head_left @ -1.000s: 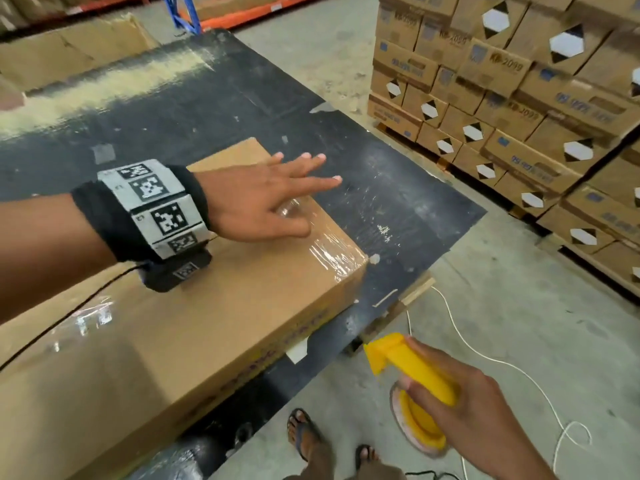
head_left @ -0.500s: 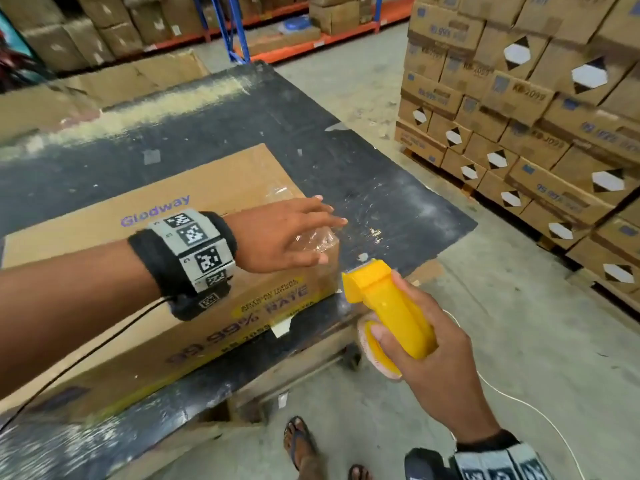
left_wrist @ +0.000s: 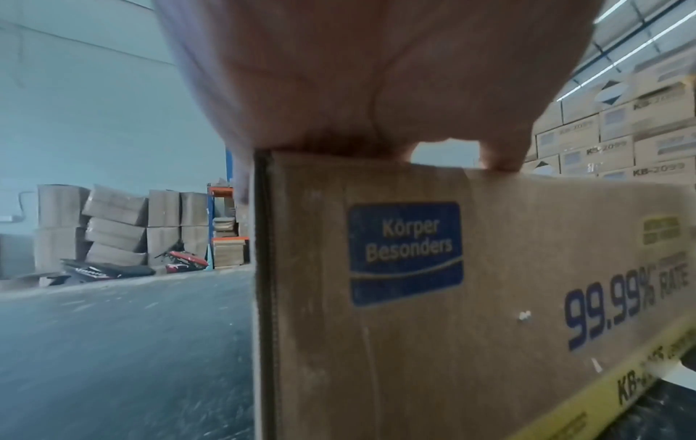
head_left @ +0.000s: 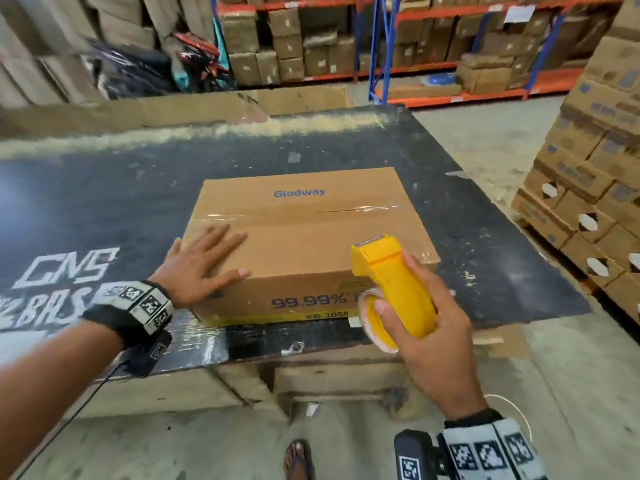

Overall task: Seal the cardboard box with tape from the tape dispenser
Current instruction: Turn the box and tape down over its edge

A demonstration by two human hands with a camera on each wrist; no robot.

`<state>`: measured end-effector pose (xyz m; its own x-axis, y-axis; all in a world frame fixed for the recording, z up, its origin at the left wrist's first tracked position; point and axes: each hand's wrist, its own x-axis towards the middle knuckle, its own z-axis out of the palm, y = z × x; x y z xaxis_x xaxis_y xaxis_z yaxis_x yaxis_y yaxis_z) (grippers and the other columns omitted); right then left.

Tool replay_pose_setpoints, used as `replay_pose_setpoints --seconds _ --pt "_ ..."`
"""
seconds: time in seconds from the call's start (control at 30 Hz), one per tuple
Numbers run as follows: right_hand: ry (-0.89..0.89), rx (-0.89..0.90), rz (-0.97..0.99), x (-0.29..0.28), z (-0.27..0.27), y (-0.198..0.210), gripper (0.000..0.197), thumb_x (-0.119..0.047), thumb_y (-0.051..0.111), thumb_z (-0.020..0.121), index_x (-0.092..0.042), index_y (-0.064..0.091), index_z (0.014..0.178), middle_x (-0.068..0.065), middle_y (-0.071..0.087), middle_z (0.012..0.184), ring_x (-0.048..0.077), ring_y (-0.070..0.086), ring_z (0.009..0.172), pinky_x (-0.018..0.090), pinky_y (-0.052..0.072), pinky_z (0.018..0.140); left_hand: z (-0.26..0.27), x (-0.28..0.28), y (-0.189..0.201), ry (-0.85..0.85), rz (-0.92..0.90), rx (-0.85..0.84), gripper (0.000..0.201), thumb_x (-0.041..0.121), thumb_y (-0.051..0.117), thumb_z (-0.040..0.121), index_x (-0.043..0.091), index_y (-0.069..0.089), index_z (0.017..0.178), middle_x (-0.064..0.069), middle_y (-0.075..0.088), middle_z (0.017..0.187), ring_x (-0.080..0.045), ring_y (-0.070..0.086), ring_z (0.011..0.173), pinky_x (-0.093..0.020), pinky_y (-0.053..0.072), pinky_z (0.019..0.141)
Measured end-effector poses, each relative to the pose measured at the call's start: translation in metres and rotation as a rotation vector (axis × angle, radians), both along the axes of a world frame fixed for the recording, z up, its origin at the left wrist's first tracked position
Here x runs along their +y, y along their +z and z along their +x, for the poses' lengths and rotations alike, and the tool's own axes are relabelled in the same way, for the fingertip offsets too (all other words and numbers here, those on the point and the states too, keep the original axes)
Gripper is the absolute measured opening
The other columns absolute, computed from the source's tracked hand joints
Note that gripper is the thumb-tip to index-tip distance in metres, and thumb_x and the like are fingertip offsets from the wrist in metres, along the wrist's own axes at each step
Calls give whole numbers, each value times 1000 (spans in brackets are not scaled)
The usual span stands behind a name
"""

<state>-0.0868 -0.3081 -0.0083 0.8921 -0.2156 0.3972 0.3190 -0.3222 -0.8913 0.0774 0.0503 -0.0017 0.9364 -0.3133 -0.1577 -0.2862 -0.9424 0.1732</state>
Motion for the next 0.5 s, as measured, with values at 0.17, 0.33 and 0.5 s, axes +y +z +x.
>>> replay_pose_setpoints --seconds 0.17,0.33,0.5 --pt "85 -63 2 47 28 12 71 -49 75 78 -32 55 144 -38 53 137 -16 52 120 3 40 91 -18 -34 -3 37 14 -4 82 86 26 84 54 4 157 9 -9 173 -13 -11 160 -67 0 123" --pt "96 -79 -50 88 45 14 69 -41 80 81 -32 55 145 -22 58 139 -6 58 120 15 47 92 -23 -48 9 82 -242 -12 73 74 40 88 43 35 154 5 24 170 -18 19 158 -66 2 123" --pt "45 -138 -144 116 53 11 74 -31 85 80 -29 53 147 -21 60 130 0 61 114 21 52 85 -4 -32 66 134 -890 59 30 30 53 104 19 69 126 1 78 107 -6 74 94 -35 55 93"
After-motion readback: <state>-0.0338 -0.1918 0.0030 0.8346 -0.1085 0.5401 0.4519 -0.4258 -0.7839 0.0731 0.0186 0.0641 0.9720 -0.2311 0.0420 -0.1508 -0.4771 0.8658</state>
